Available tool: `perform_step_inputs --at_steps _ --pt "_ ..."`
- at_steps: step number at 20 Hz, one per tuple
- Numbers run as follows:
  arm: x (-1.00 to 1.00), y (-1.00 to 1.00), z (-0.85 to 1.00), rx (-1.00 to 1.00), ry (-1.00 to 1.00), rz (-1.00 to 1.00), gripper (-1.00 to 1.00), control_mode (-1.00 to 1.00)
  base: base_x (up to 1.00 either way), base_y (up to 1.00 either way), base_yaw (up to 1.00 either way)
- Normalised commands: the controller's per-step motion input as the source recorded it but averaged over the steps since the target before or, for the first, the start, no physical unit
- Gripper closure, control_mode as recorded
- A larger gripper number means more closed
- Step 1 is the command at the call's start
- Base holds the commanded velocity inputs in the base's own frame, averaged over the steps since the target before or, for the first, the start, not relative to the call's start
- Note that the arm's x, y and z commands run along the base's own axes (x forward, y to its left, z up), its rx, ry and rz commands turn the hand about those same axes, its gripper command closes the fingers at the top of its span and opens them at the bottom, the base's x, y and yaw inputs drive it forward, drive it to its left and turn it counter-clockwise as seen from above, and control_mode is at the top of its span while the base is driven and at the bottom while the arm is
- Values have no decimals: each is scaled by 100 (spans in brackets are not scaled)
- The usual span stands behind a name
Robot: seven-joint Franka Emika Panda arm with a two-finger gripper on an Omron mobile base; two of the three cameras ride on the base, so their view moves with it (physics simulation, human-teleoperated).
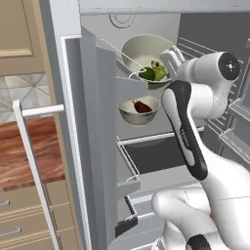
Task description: Place the bowl with the lime and broccoli on the top shelf of the fridge. Place the bowl with the chicken drumstick and steak on the second highest shelf of the fridge.
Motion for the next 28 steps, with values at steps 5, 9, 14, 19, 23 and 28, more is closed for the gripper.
perform_step_inputs --at_steps 5,9,14,19,23,28 --pt "100 0 0 0 0 -3 100 -100 0 0 0" --pt "100 0 0 0 3 -7 100 -100 0 0 0" --pt "100 0 -15 -2 7 -7 100 -100 0 0 0" --pt "100 0 -33 -7 8 -6 100 -100 0 0 0" --pt "80 10 -4 -2 1 -10 -100 -100 0 0 0" --pt "-2 2 65 1 -2 -3 -100 -100 0 0 0"
